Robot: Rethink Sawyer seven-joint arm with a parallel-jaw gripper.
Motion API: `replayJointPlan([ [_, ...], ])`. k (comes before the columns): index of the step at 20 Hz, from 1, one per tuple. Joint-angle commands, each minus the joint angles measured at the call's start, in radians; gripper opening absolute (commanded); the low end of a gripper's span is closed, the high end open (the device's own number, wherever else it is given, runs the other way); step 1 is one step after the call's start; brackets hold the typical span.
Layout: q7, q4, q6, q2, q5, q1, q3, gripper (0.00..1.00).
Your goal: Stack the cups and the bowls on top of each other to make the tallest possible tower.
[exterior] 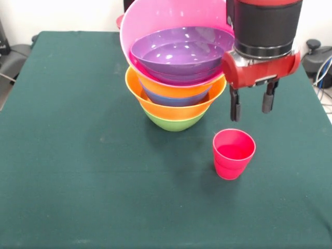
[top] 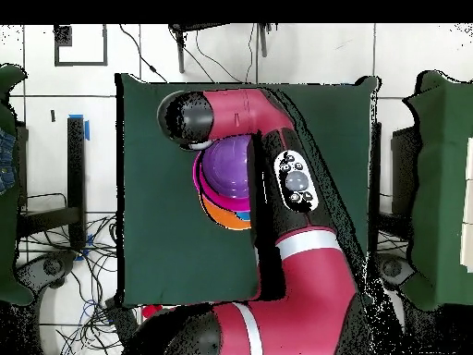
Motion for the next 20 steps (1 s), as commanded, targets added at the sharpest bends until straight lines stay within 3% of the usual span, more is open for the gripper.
replayJointPlan([
  [1,-0.015,-0.064,0.121,-0.005,0.001,0.052,0.030,1.00],
  [8,0.030,-0.086,0.073,0.055,-0.014,0.074,0.002,1.00],
  [11,0.007,-0.069,0.053,0.072,-0.019,0.067,0.004,1.00],
  [16,0.006,0.028,0.063,0.039,-0.005,0.039,-0.007,1.00],
  [20,-0.057,0.010,0.071,0.058,-0.026,0.016,0.001,1.00],
])
